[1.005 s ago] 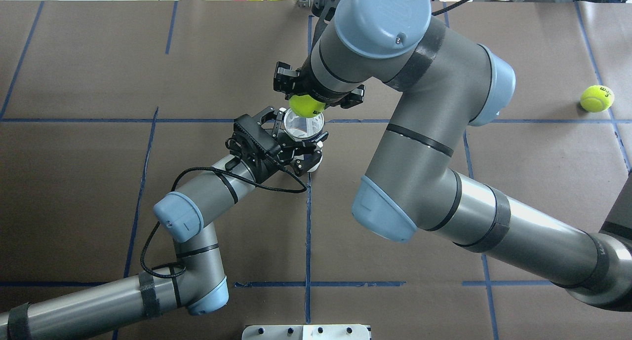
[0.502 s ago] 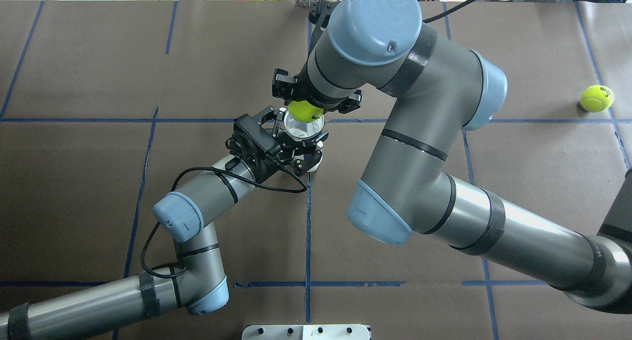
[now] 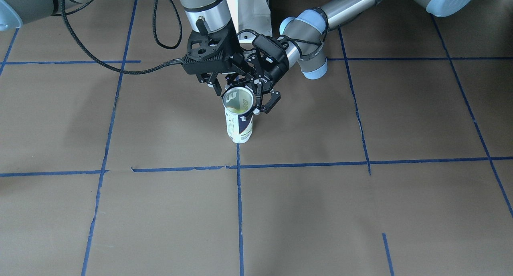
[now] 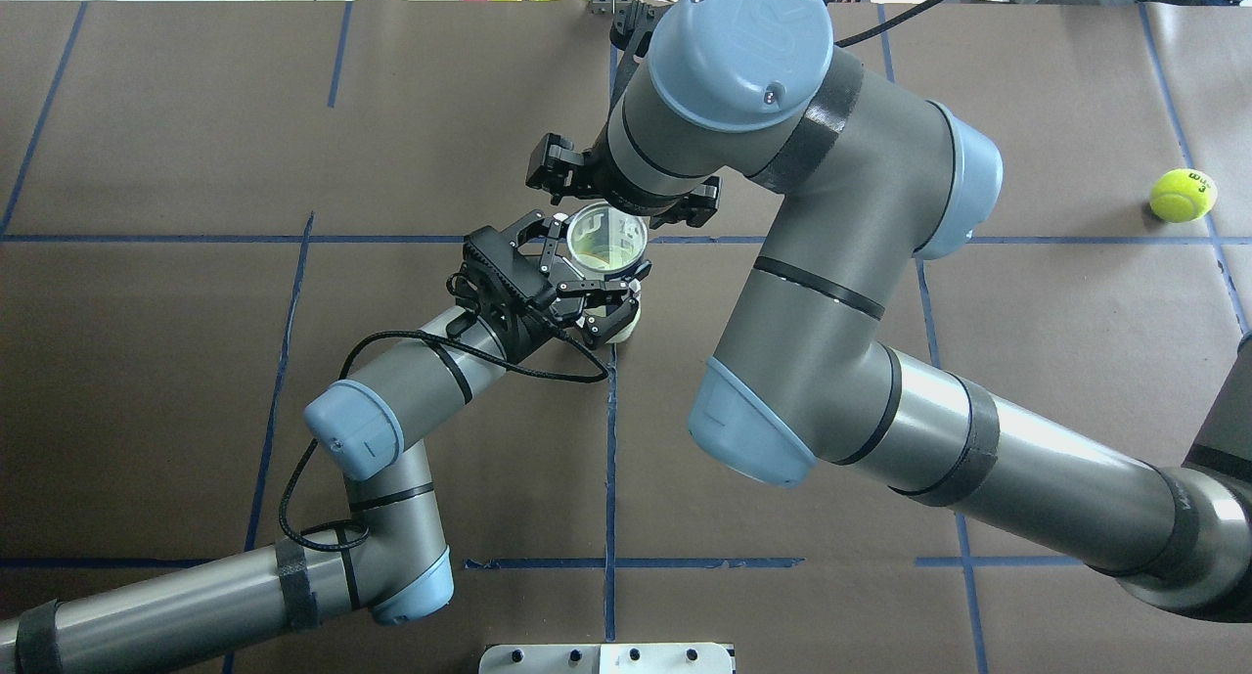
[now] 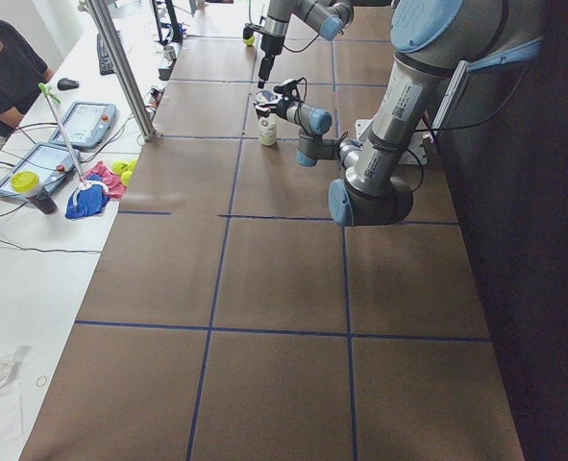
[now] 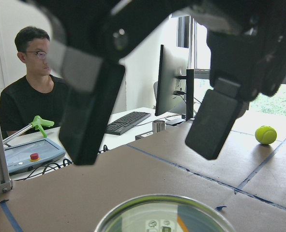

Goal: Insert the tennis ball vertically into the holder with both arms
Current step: 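Move the right gripper to the second tennis ball and grasp it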

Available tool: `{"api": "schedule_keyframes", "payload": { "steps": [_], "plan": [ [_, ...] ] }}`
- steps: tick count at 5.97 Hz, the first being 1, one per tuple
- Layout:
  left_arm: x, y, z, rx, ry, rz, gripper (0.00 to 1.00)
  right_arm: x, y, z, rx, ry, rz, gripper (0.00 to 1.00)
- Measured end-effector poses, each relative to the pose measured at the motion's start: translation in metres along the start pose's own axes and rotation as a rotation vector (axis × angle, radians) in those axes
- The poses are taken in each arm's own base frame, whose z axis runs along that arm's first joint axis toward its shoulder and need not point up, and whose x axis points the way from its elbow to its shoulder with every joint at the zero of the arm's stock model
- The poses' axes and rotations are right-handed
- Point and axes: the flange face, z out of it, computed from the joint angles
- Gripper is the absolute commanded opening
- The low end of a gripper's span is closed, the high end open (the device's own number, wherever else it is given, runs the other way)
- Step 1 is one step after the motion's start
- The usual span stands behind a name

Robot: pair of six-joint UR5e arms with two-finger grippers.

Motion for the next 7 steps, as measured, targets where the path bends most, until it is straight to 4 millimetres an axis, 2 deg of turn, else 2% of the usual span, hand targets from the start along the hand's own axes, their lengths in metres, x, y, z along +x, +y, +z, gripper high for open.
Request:
{"api": "schedule_keyframes", "payload": {
  "steps": [1, 2, 3, 5, 7],
  "plan": [
    [0.0, 0.0, 0.0, 0.0, 0.0, 0.0, 0.87, 0.003, -0.004, -0.003, 0.004, 0.0, -0.001, 0.99],
    [0.0, 0.0, 0.0, 0.0, 0.0, 0.0, 0.84, 0.026, -0.018, -0.004, 0.014, 0.018, -0.005, 0.98],
    [0.0, 0.0, -0.001, 0.001, 0.0, 0.0, 0.82, 0.075, -0.042, -0.006, 0.02, 0.056, -0.037, 0.98],
    [0.0, 0.0, -0.001, 0.0, 0.0, 0.001, 0.82, 0.222, -0.118, -0.026, -0.012, 0.171, -0.199, 0.98],
    [0.0, 0.0, -0.001, 0.0, 0.0, 0.002, 0.82, 0.395, -0.196, -0.028, -0.099, 0.343, -0.374, 0.98]
  ]
}}
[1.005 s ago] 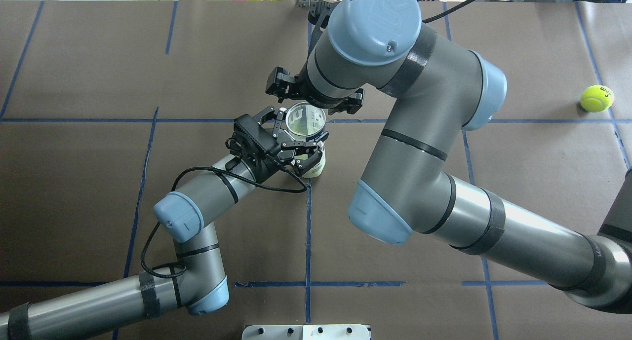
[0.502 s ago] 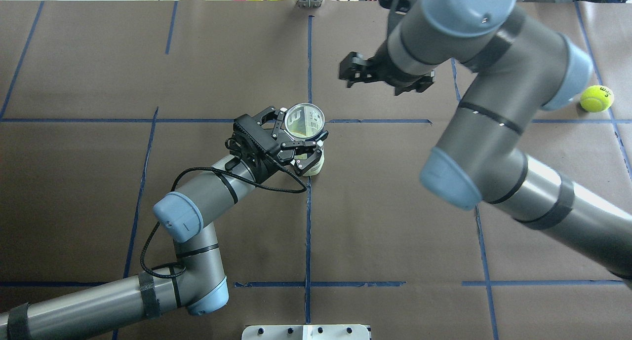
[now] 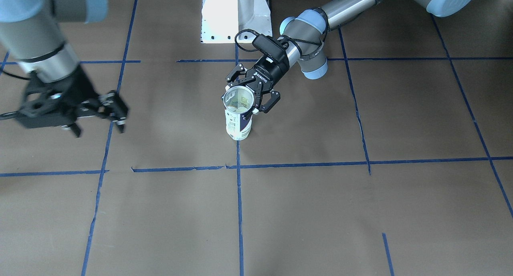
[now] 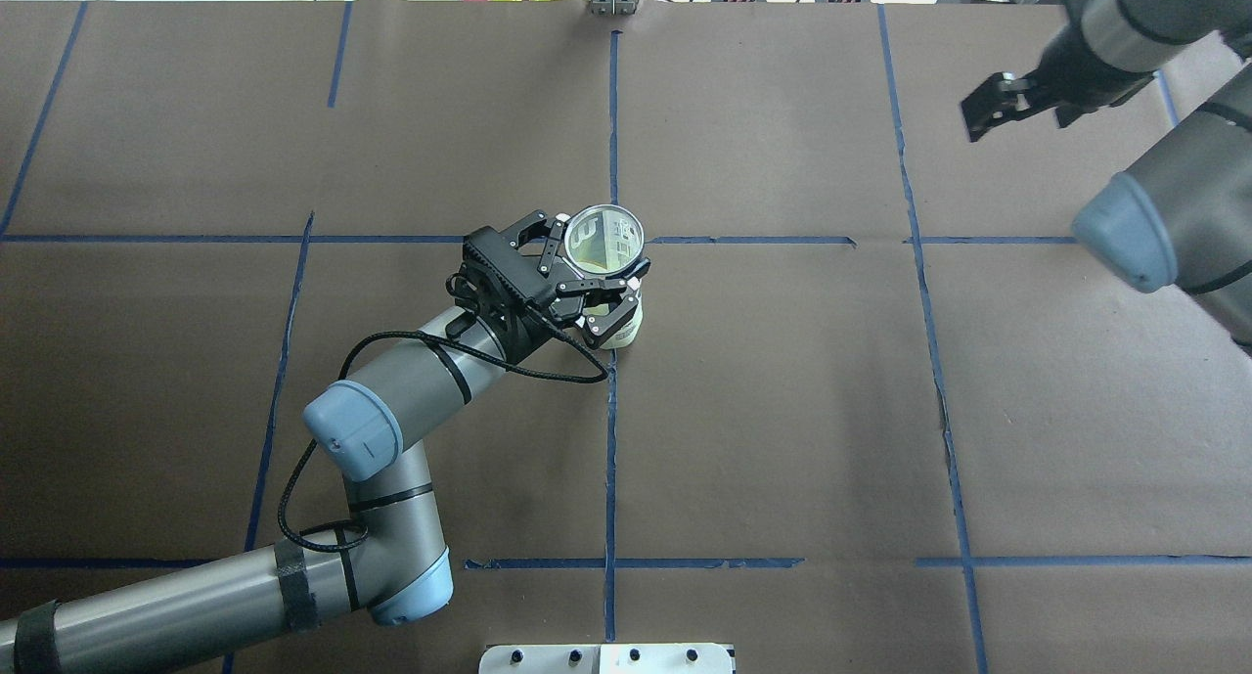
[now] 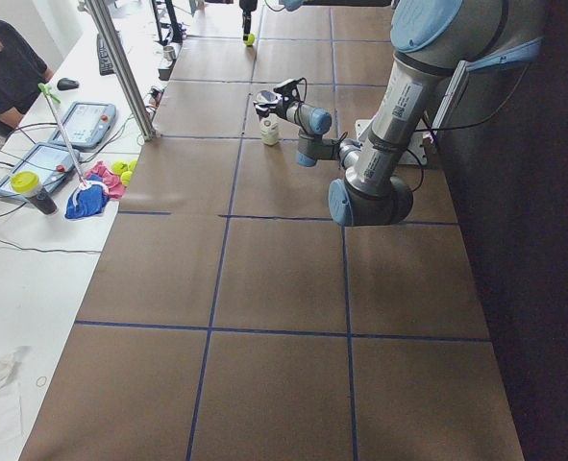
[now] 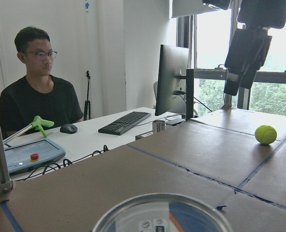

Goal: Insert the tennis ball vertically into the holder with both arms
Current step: 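Move the right gripper to the second tennis ball and grasp it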

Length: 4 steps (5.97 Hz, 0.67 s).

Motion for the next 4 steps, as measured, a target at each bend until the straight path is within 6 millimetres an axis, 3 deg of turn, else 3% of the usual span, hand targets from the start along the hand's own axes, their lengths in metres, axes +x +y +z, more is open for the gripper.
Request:
{"api": "schedule_keyframes", "payload": {
  "steps": [1, 2, 3, 4],
  "plan": [
    [0.0, 0.0, 0.0, 0.0, 0.0, 0.0, 0.82, 0.084, -0.007, 0.036, -0.052, 0.051, -0.071, 0.98],
    [0.0, 0.0, 0.0, 0.0, 0.0, 0.0, 0.82, 0.151, -0.007, 0.077, -0.061, 0.06, -0.112, 0.99],
    [0.0, -0.001, 0.0, 0.001, 0.001, 0.0, 0.82, 0.203, 0.002, 0.118, -0.052, 0.053, -0.134, 0.99],
    [0.001, -0.001, 0.0, 0.002, 0.001, 0.0, 0.82, 0.23, 0.015, 0.144, -0.06, 0.051, -0.134, 0.99]
  ]
}}
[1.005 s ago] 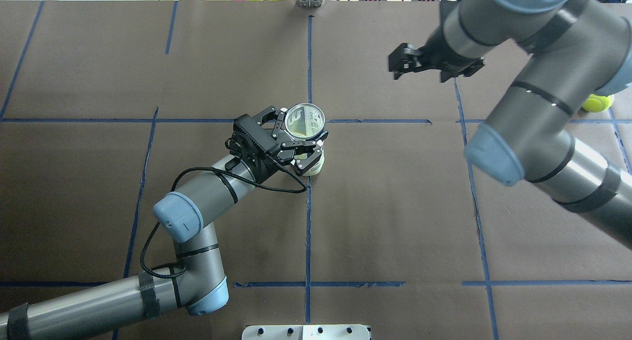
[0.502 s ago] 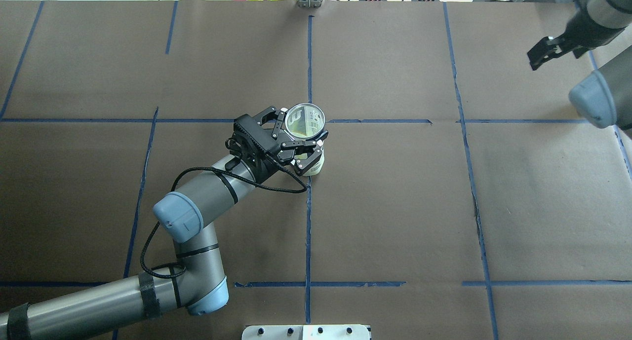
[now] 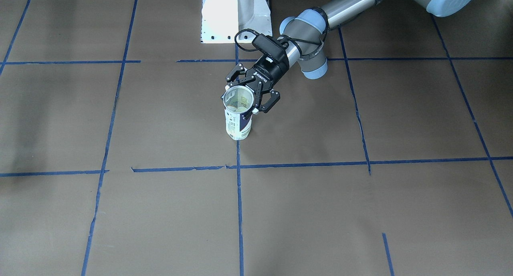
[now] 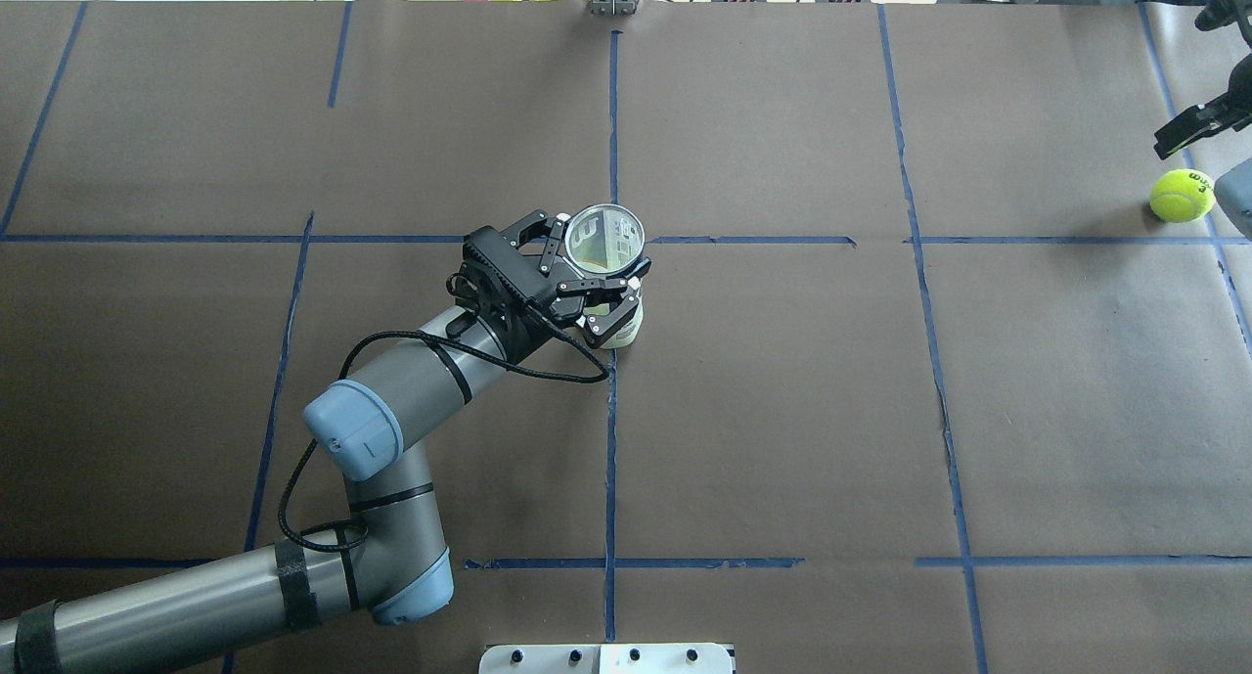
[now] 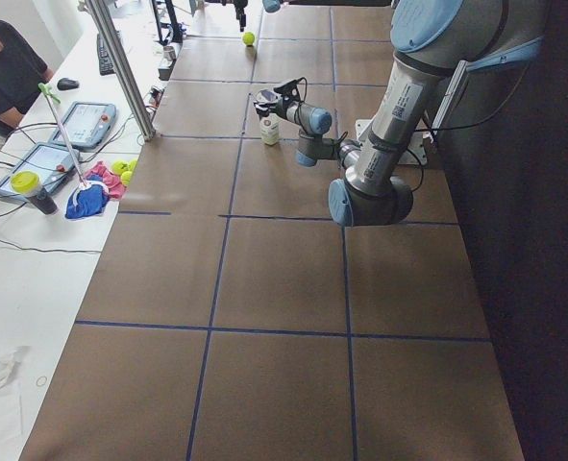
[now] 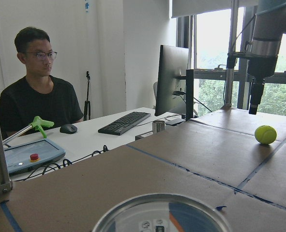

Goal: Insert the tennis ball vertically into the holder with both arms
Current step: 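Move the right gripper to the second tennis ball and grasp it, then carry the second ball with the right gripper above the can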

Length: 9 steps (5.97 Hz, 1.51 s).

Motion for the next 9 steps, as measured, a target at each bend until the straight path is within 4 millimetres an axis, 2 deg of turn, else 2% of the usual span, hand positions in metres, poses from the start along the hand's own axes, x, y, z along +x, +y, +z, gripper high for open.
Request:
{"api": "schedule_keyframes", "payload": {
  "steps": [1, 3, 8, 9],
  "plan": [
    [0.0, 0.0, 0.0, 0.0, 0.0, 0.0, 0.82, 0.012, 0.015, 0.017, -0.021, 0.0, 0.008, 0.99],
    [0.0, 0.0, 0.0, -0.001, 0.0, 0.001, 0.82, 0.014, 0.029, 0.038, -0.057, -0.001, 0.008, 0.99],
    [0.0, 0.0, 0.0, 0.0, 0.0, 0.0, 0.83, -0.015, 0.025, 0.06, -0.088, -0.003, -0.038, 0.98],
    [0.0, 0.0, 0.0, 0.0, 0.0, 0.0, 0.83, -0.015, 0.026, 0.065, -0.09, 0.017, -0.047, 0.93]
  ]
}}
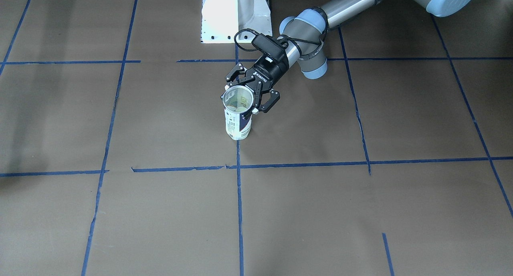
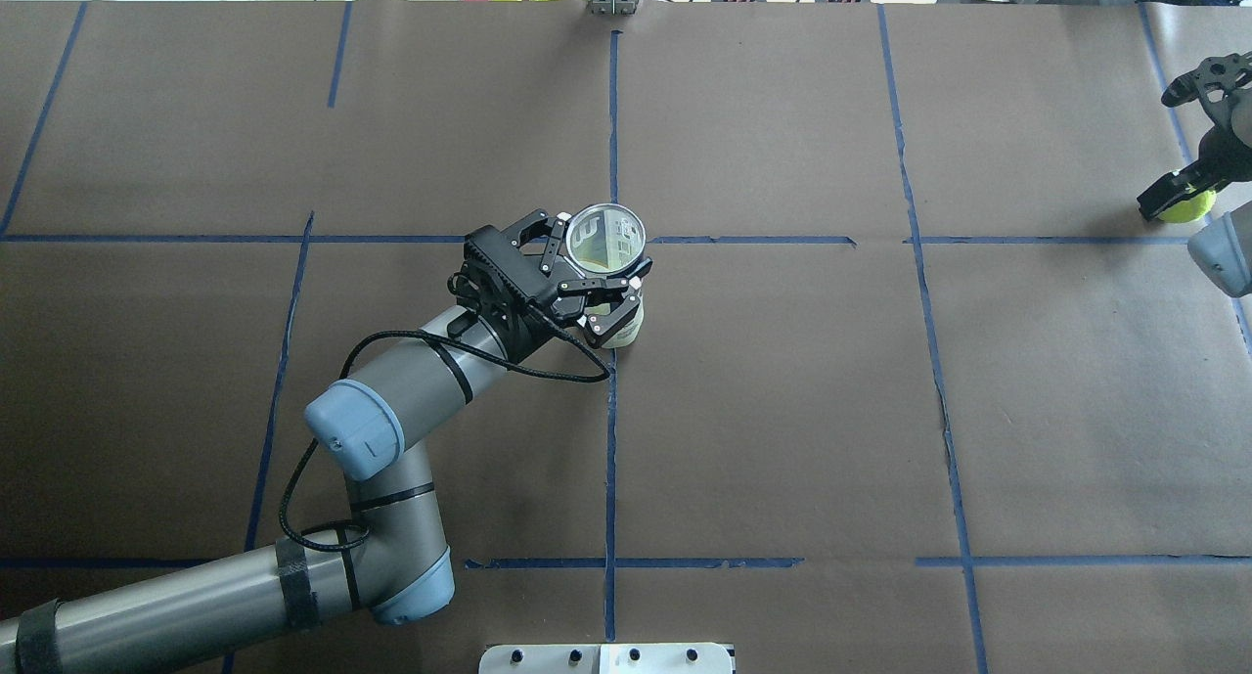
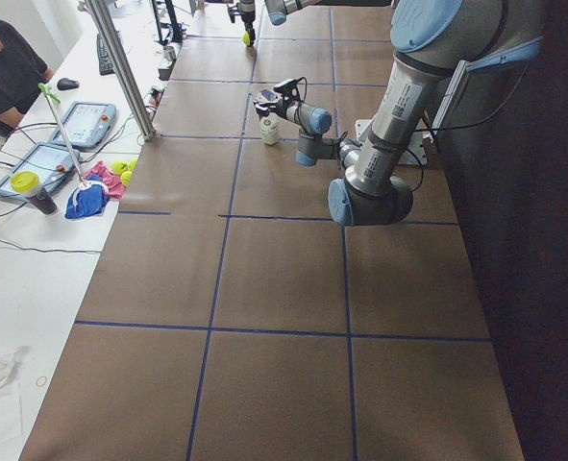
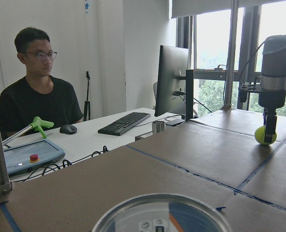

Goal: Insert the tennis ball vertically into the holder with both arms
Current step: 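Carry the second ball with the right gripper above the can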

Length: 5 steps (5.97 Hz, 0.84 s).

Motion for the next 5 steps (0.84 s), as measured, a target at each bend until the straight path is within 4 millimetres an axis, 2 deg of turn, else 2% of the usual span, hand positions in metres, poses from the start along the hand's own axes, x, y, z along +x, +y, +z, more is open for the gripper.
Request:
{"api": "schedule_keyframes", "payload": {
  "steps": [1, 2, 3, 4, 5],
  "plan": [
    [0.0, 0.0, 0.0, 0.0, 0.0, 0.0, 0.83, 0.001, -0.001, 0.005, 0.003, 0.022, -0.007, 0.61],
    [0.0, 0.0, 0.0, 0.0, 0.0, 0.001, 0.83, 0.003, -0.003, 0.008, 0.009, 0.033, -0.011, 0.03],
    [0.0, 0.0, 0.0, 0.0, 0.0, 0.001, 0.83, 0.004, -0.005, 0.008, 0.018, 0.035, -0.013, 0.0],
    [0.001, -0.001, 0.001, 0.001, 0.001, 0.001, 0.83, 0.0, -0.012, -0.002, 0.042, 0.029, -0.016, 0.0],
    [0.001, -0.002, 0.001, 0.002, 0.001, 0.0, 0.83, -0.017, -0.022, -0.031, 0.086, -0.014, -0.013, 0.0]
  ]
}}
